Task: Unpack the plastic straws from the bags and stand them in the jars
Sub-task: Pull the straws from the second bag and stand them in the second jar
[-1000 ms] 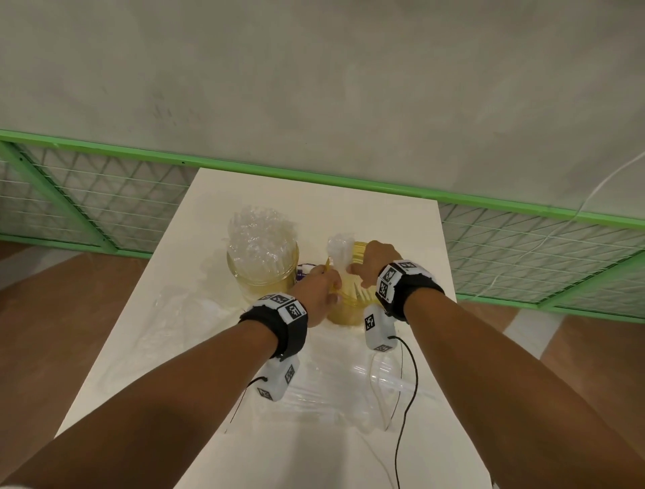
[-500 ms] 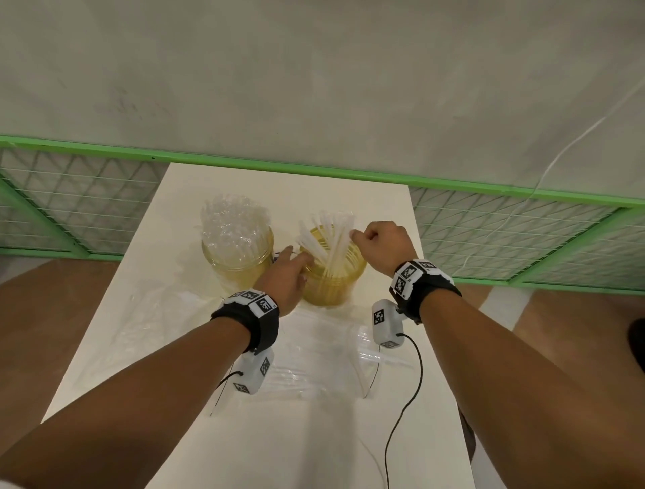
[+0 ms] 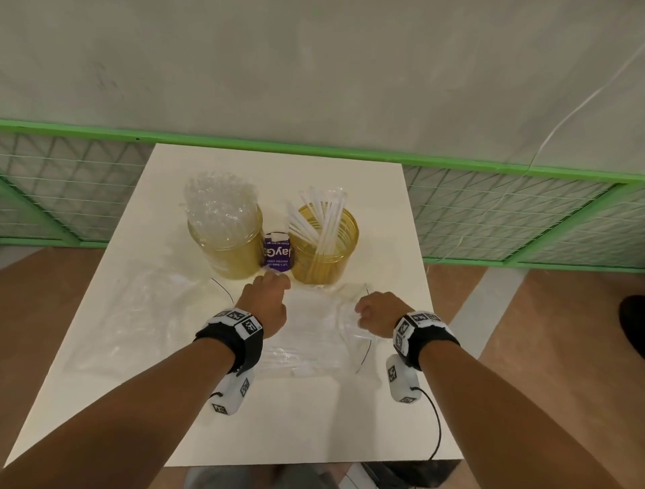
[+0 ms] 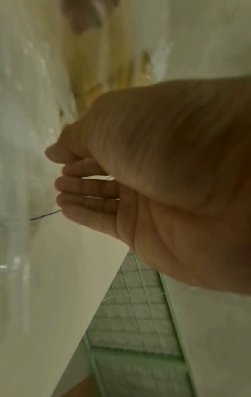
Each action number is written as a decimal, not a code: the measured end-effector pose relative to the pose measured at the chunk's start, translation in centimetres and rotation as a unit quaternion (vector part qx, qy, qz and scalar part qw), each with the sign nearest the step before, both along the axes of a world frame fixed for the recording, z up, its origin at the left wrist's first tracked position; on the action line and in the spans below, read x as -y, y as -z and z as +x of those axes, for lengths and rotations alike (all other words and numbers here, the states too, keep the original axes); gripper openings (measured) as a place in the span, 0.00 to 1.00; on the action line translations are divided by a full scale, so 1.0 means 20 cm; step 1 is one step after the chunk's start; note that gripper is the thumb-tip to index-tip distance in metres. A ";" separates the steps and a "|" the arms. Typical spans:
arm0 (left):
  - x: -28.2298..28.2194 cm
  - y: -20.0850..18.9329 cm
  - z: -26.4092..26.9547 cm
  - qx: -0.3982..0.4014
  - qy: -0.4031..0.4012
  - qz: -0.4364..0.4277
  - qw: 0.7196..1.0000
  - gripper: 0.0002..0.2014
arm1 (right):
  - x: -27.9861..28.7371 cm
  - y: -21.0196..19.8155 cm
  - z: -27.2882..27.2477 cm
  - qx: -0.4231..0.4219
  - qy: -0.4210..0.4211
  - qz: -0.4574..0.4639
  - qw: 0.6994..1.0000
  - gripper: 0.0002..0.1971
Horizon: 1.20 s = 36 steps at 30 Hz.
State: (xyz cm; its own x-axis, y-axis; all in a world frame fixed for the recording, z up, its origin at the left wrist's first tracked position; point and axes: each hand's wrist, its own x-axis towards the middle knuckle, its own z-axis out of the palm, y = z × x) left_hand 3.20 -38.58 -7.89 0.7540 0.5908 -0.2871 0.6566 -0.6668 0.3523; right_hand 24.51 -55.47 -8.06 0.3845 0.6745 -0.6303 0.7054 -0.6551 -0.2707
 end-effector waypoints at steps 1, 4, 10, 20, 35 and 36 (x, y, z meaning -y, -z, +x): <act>0.02 0.03 -0.01 -0.041 0.015 0.001 0.999 0.26 | 0.01 0.02 -0.02 -0.011 0.002 0.003 1.000 0.22; 0.07 0.09 -0.01 -0.125 0.046 -0.003 0.991 0.33 | 0.02 0.09 -0.05 0.026 -0.038 -0.035 0.998 0.29; 0.11 0.14 0.00 -0.157 0.041 -0.052 0.985 0.37 | 0.06 0.18 -0.08 0.104 -0.063 -0.053 0.991 0.36; 0.10 0.13 0.04 -0.143 0.041 -0.054 0.987 0.38 | -0.06 0.13 -0.08 0.067 -0.157 0.052 0.984 0.24; 0.12 0.16 0.01 -0.120 0.088 -0.021 0.989 0.35 | -0.09 0.21 -0.17 0.113 -0.013 -0.054 0.992 0.26; 0.11 0.16 0.00 -0.120 0.088 -0.019 0.989 0.35 | -0.09 0.20 -0.16 0.111 -0.017 -0.047 0.993 0.25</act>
State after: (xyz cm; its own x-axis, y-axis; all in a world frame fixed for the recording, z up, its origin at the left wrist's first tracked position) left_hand 3.29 -40.88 -11.13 0.7513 0.4425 -0.4896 0.6001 -0.7669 0.2276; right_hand 21.33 -53.66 -12.03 0.4995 0.6313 -0.5933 0.7625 -0.6454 -0.0448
